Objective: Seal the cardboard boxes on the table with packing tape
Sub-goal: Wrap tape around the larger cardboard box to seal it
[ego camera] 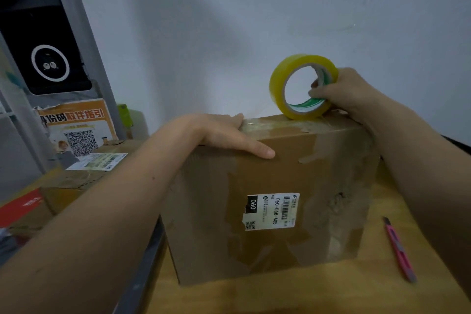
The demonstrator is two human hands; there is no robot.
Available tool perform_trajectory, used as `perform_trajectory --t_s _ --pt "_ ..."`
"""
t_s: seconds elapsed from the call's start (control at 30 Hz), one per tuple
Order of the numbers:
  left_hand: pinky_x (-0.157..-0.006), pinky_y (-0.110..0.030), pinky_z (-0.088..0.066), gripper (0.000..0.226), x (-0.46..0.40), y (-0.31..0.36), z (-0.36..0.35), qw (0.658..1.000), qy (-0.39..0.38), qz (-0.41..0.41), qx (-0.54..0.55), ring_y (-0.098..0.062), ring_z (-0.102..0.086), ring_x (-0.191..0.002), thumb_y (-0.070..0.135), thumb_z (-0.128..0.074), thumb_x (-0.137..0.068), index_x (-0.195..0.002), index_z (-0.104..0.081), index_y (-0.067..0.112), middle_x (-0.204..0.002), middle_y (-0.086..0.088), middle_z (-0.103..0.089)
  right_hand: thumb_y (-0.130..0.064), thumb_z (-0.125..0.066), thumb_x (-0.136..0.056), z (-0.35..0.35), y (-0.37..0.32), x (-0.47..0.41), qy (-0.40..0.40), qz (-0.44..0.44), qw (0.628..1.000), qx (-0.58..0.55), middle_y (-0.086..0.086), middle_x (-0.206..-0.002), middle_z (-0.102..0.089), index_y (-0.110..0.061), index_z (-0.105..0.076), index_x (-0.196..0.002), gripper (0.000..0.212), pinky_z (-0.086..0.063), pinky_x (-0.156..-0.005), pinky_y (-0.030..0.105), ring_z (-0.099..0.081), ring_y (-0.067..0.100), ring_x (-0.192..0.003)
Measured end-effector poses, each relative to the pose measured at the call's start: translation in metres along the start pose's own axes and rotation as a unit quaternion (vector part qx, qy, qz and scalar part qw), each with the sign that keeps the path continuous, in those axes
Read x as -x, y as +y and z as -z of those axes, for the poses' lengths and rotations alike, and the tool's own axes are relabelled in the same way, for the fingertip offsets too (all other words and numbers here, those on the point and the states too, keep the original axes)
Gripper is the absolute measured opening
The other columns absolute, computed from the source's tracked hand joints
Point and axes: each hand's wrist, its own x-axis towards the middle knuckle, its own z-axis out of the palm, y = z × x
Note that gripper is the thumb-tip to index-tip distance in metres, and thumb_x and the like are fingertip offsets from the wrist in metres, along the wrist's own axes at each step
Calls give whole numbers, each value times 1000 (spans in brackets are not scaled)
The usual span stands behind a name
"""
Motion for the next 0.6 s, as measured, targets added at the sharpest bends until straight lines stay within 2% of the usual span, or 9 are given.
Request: perform_trajectory --t_s 0.07,0.13,0.17,0.2,0.27,0.37,0.43,0.5,0.6 --pt "-102 -32 -34 126 -5 11 1 1000 -9 10 -3 -21 -38 -139 79 -66 -58 -158 -10 26 -158 4 -31 -9 -73 -81 -1 4 1 -31 -23 999 -16 10 -83 -66 -12 -65 -86 10 -52 -73 33 -62 23 -76" --pt "-86 -28 -44 111 -13 26 0 1000 -11 2 13 -16 -57 -115 74 -71 -64 -151 -30 21 -138 7 -53 -6 -70 -82 -2 3 -1 -33 -13 999 -24 7 -80 -64 -15 -63 -82 11 -53 -70 31 -62 21 -76" --pt "-80 -27 -48 100 -17 32 -2 1000 -4 -8 20 -13 -62 -103 73 -73 -64 -143 -41 21 -124 8 -60 -4 -67 -83 -4 2 -2 -28 -4 999 -32 9 -82 -64 -13 -62 -83 10 -54 -74 35 -61 22 -78" --pt "-81 -28 -50 93 -20 35 -4 1000 9 -19 22 -13 -62 -100 72 -74 -64 -136 -46 21 -115 7 -62 -2 -64 -84 -7 2 -3 -22 4 999 -40 11 -85 -62 -12 -62 -85 10 -54 -79 39 -60 24 -81" --pt "-93 -36 -51 91 -23 36 -8 999 31 -31 17 -17 -60 -105 74 -74 -62 -131 -46 22 -118 3 -59 0 -60 -85 -9 1 -5 -10 11 999 -44 15 -92 -61 -11 -61 -90 12 -52 -85 42 -59 26 -85" --pt "-96 -40 -49 96 -23 30 -12 997 56 -47 -3 -18 -58 -106 82 -73 -54 -126 -48 24 -120 3 -58 4 -61 -83 4 1 -8 -1 19 1000 -14 22 -102 -65 -9 -62 -96 19 -53 -84 44 -63 34 -92" --pt "-100 -42 -47 106 -22 28 -13 997 62 -52 -15 -20 -56 -112 84 -66 -49 -134 -44 25 -125 3 -55 5 -62 -81 22 3 -10 25 18 1000 7 26 -105 -64 -11 -62 -100 24 -54 -84 49 -64 39 -98" --pt "-104 -40 -43 115 -23 27 -12 996 61 -55 -23 -22 -51 -120 85 -65 -50 -145 -35 27 -134 2 -50 1 -62 -83 31 6 -8 50 28 998 22 23 -103 -63 -11 -62 -104 24 -55 -80 45 -63 37 -94" --pt "-99 -33 -37 124 -25 27 -7 997 35 -41 -47 -22 -43 -130 85 -65 -55 -156 -18 30 -145 1 -39 -7 -64 -86 27 14 -2 63 16 998 -9 21 -106 -63 -7 -63 -109 23 -52 -83 41 -62 33 -92"
